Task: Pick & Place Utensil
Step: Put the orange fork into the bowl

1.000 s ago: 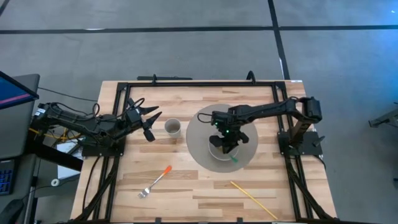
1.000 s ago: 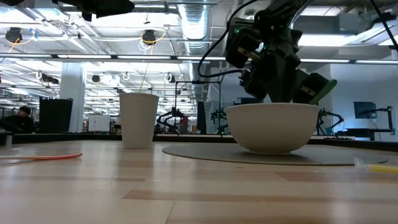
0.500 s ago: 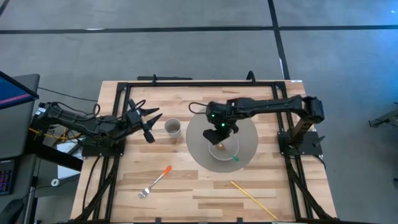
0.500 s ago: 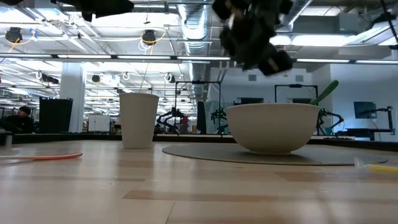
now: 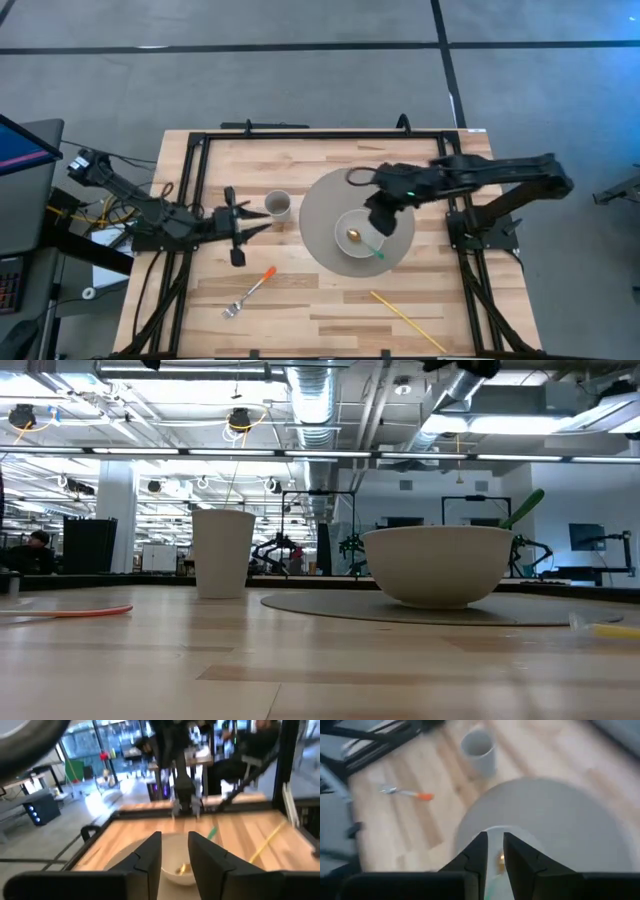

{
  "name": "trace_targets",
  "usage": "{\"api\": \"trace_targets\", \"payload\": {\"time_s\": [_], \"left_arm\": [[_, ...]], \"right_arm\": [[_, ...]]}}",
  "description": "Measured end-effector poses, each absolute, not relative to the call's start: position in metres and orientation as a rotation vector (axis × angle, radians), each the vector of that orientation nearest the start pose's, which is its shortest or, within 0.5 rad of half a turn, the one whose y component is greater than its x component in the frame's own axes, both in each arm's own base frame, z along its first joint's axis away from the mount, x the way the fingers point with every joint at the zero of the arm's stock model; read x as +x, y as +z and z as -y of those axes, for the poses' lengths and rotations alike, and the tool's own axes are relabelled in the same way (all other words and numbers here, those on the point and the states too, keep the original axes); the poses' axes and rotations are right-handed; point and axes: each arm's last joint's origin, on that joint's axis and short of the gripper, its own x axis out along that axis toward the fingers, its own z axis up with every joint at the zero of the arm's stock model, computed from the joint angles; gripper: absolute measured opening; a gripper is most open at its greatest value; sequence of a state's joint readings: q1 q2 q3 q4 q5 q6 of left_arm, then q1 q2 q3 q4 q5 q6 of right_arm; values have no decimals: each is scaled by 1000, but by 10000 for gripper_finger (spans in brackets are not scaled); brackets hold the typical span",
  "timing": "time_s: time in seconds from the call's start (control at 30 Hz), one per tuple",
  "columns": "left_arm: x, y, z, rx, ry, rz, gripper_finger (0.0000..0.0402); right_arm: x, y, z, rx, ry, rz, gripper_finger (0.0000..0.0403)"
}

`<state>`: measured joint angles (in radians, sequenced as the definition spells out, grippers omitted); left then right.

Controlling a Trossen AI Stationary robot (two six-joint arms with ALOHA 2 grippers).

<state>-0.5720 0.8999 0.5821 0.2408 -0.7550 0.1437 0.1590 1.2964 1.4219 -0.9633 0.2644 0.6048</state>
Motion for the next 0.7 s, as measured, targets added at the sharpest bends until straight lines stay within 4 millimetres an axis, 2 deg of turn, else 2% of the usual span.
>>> {"api": "trace_targets", "payload": {"time_s": [0.13,0.27,0.43,0.57,0.7], "left_arm": [[191,279,98,149,183,-246,88],[194,257,97,-83,109,-511,91],[192,225,101,-412,11,-786,113],[189,205,113,-560,30,-910,148],[182,179,127,-618,101,-1025,180]], "right_arm": [[228,372,-36,306,-385,-711,55],[224,355,-37,288,-392,-739,55],[231,333,-38,270,-407,-781,55],[243,318,-41,272,-419,-811,55],[252,315,-42,251,-406,-797,55]]}}
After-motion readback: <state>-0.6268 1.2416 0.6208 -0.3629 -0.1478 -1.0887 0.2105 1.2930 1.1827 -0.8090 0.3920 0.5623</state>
